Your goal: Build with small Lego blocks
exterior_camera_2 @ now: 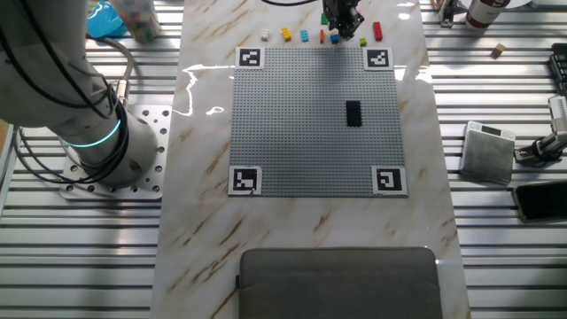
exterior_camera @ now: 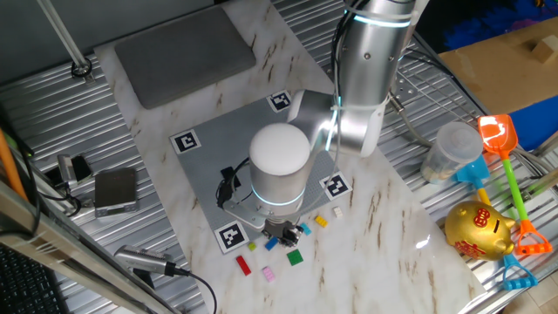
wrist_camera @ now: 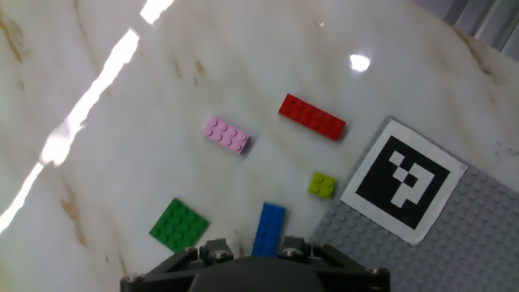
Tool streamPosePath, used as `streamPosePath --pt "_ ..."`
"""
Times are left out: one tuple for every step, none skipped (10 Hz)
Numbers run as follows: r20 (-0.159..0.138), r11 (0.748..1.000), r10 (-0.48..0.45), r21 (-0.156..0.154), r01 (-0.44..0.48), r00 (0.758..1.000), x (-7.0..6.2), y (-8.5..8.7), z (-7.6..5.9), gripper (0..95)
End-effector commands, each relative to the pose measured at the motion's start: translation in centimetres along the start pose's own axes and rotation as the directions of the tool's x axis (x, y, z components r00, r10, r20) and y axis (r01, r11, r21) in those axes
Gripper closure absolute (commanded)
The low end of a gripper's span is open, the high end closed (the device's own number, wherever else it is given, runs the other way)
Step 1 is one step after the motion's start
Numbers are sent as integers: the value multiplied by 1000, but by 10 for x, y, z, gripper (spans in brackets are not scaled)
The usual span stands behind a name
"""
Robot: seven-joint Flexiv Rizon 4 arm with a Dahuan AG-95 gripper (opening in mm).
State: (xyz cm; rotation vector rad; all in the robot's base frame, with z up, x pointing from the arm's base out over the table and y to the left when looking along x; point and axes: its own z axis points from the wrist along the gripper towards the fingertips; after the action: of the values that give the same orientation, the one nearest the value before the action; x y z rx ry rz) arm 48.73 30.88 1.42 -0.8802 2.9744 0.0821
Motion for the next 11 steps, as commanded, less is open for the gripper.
streamPosePath --pt "5 1000 -1 6 1 1000 0 -1 2 760" --pt "6 1000 -2 7 2 1000 -1 -1 2 760" --pt "4 1000 -6 11 6 1000 -1 0 3 760" --pt "4 1000 -7 11 7 1000 -1 0 4 760" --pt "1 1000 -9 16 9 1000 -2 1 4 760" --pt "0 1000 -13 20 13 1000 -3 1 5 760" --pt "-1 1000 -16 22 16 1000 -4 2 6 950" --pt "-1 1000 -18 23 18 1000 -5 3 6 950" --pt "-2 1000 -21 23 22 1000 -5 3 5 950" --pt "-2 999 -25 22 25 1000 -5 3 3 950" --pt "-2 999 -32 22 32 999 -5 4 0 950"
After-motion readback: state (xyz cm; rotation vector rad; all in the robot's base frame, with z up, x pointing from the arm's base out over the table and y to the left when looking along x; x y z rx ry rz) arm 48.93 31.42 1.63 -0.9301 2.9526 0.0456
